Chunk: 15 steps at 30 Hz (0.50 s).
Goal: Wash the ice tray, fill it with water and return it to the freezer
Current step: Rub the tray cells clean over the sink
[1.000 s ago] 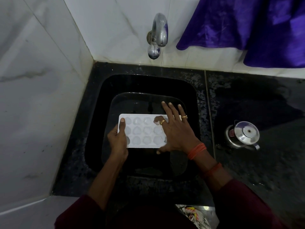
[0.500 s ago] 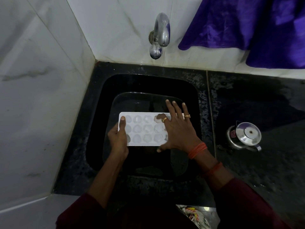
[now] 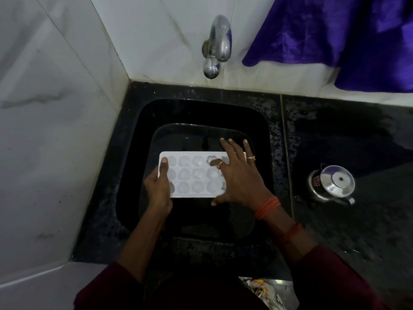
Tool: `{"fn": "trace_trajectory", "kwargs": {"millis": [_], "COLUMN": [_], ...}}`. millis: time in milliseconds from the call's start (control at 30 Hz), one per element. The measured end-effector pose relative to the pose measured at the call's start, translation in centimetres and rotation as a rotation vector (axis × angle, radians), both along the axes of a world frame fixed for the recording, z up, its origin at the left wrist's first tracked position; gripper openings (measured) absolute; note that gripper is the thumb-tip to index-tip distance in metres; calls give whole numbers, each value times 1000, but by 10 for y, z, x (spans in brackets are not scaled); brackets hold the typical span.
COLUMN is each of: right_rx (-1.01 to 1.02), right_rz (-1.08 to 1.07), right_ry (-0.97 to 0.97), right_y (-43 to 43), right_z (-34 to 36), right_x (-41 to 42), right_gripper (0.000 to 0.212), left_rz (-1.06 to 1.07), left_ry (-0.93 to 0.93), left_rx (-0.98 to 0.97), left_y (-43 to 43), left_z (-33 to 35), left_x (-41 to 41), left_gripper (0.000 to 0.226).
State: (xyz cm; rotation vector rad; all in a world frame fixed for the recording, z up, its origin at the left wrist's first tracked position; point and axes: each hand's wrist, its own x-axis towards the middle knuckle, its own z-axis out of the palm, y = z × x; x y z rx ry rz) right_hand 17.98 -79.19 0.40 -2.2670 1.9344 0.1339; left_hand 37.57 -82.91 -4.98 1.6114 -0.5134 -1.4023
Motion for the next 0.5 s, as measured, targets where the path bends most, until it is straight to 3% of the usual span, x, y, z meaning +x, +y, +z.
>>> {"fn": "trace_trajectory", "kwargs": {"millis": [233, 367, 500], "right_rx": [-98, -137, -138], "right_rz": [-19, 2, 48], "right_ry": [-92, -151, -100], "right_y": [6, 9, 8], "right_z": [-5, -6, -8], "right_x": [1, 3, 4], "right_gripper": [106, 90, 78], "left_rz": [14, 23, 12], "left_ry": [-3, -1, -4], "left_rx": [4, -2, 4], "left_y": [-4, -5, -4], "left_z": [1, 2, 2], "left_x": [5, 7, 7], "left_gripper": [27, 25, 26]}}
